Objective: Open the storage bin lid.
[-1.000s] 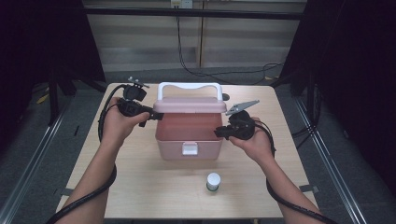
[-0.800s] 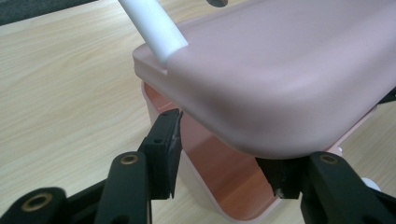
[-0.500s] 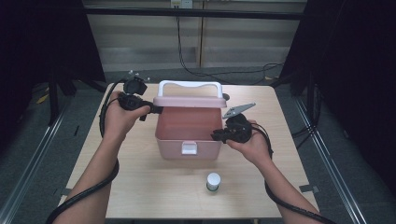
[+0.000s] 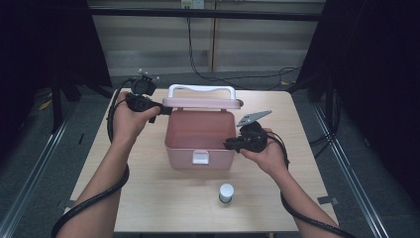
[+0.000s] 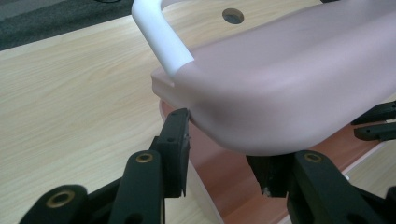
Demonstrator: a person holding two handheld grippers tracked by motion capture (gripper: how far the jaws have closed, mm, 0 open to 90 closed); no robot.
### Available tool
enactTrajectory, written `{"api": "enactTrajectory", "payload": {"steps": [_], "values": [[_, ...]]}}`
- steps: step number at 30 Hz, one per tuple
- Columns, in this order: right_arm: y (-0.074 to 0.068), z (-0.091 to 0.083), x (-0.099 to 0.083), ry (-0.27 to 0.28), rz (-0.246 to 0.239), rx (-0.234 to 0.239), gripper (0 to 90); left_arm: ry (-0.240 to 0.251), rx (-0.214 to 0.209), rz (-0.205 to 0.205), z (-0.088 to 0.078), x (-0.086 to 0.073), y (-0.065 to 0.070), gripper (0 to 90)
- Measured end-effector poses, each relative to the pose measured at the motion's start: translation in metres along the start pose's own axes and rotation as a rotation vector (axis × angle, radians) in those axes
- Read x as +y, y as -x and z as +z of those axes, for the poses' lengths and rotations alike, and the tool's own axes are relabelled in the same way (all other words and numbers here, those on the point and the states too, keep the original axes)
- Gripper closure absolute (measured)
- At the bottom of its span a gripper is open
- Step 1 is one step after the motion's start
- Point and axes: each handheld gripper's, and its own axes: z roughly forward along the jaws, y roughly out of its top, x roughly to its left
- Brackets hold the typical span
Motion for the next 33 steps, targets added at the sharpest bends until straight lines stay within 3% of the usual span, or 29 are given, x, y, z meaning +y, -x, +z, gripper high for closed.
{"api": "enactTrajectory", "payload": {"steps": [16,25,33], "values": [[0.001,0.003,-0.002,0.007,-0.004,0.015,80.4,0.028,0.026,-0.026,-0.001,0.013,-0.003,65.0],[0.001,0.003,-0.004,-0.006,-0.011,0.043,90.0,-0.015,0.06,-0.042,0.0,0.024,-0.004,71.2],[0.0,0.003,-0.004,-0.014,-0.033,0.067,90.0,-0.044,0.092,-0.076,-0.001,0.036,-0.004,74.3]]}}
